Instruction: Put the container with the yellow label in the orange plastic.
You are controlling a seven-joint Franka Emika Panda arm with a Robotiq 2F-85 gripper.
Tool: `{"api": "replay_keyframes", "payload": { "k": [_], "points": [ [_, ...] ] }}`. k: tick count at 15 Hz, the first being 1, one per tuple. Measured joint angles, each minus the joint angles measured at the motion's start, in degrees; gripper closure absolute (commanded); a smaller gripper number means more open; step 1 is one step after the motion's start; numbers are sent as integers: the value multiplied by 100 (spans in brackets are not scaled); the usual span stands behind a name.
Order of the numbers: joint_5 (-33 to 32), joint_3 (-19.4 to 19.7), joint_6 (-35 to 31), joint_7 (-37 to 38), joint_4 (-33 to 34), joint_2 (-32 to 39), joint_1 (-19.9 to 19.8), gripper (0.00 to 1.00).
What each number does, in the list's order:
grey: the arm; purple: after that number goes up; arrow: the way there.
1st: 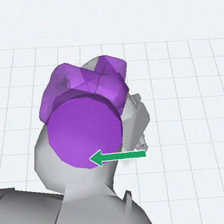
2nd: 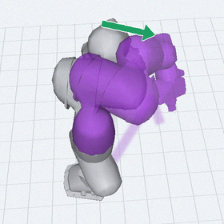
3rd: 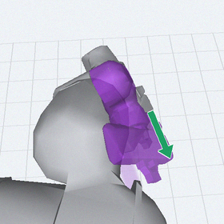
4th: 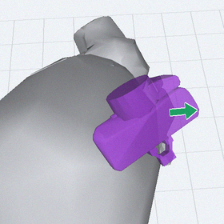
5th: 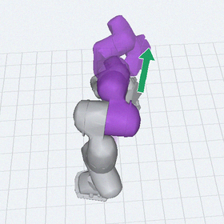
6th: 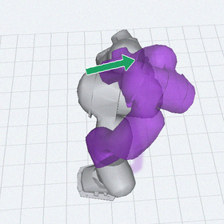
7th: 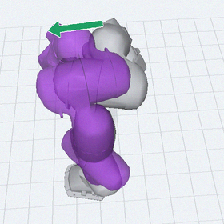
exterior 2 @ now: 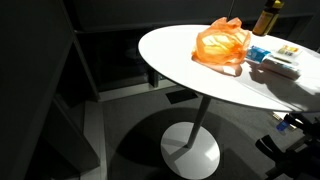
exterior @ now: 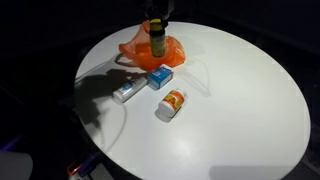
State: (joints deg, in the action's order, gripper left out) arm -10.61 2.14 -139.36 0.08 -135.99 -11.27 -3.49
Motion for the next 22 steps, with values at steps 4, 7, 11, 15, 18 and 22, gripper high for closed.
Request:
{"api": "replay_keyframes", "payload": {
  "k": [4,7,11,15,18,22],
  "points": [
    [405,-88,2,-82,220,65,284,80],
    [485,-104,6,-123,253,95,341,55],
    [485,-104,5,-123,236,101,332,80],
    [485,-114,-90,-124,150,142,359,80],
    [518,-149,-327,-131,74,235,421,80],
    [562,-195,-676,-162,67,447,504,80]
  ]
}}
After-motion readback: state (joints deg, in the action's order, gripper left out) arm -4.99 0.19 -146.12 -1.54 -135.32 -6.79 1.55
